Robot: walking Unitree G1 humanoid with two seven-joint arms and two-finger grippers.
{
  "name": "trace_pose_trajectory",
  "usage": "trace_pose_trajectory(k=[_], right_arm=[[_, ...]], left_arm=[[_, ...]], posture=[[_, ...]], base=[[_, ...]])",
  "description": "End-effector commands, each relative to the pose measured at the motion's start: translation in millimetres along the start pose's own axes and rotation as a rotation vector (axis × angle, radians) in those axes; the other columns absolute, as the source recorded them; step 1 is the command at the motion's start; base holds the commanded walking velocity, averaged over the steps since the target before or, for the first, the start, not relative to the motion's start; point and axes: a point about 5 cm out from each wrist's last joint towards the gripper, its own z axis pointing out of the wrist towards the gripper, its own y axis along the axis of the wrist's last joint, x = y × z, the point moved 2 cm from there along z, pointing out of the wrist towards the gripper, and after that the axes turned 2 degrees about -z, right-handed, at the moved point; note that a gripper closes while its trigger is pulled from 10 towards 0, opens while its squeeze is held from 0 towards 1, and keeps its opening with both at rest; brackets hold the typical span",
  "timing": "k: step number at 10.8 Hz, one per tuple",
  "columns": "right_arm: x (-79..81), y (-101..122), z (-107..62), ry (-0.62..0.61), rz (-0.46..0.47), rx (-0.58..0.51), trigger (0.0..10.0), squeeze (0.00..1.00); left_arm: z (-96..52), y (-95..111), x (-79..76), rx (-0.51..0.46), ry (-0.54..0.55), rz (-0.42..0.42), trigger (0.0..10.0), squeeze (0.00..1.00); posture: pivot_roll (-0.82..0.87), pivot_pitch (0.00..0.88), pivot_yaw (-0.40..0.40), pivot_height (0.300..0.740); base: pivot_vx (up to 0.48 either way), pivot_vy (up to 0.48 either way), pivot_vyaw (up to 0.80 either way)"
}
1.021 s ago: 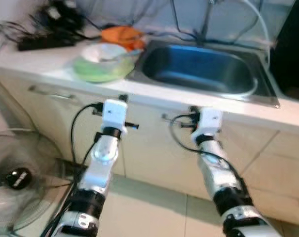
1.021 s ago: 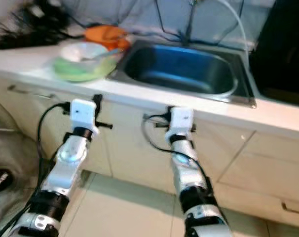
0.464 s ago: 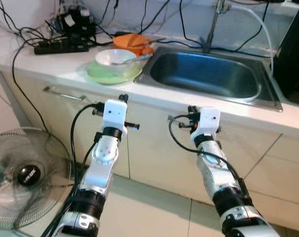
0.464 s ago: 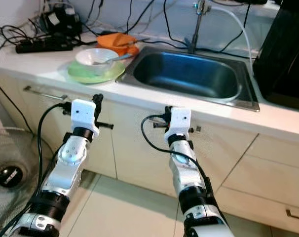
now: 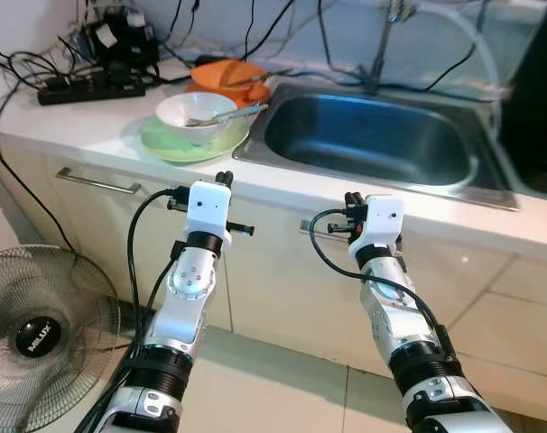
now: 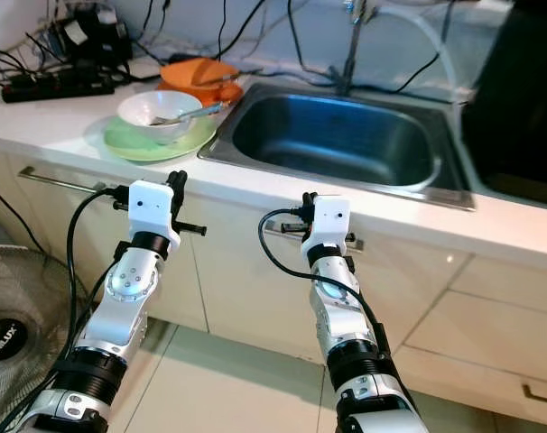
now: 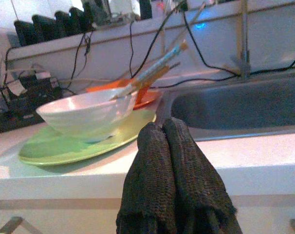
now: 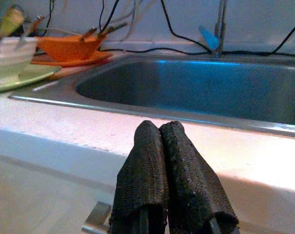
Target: Kitchen organization
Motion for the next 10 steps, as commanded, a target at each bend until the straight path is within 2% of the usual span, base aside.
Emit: trace_pose_trajectory(k=[1,8,10], right_arm=[[-1.4,3.0,1.1,-0.004,0.005,-0.012,10.0,0.00],[0.0,4.2,0.7,0.002,-0.006,-0.023,10.0,0.00],[0.1,19.5,3.1,-0.002,0.021,-0.099,10.0,0.00]], left_arm=[[1.5,3.7,2.0,-0.014,0.014,0.001,10.0,0.00],[1.7,5.2,3.1,-0.021,0.024,0.001,10.0,0.00],[2.1,6.7,3.9,-0.028,0.026,-0.001,10.0,0.00]], posture=[[0.08,0.000,-0.020,0.740],[0.09,0.001,-0.022,0.740],[0.09,0.001,-0.021,0.740]], base=[[0.262,0.000,0.00],[0.290,0.000,0.00],[0.328,0.000,0.00]])
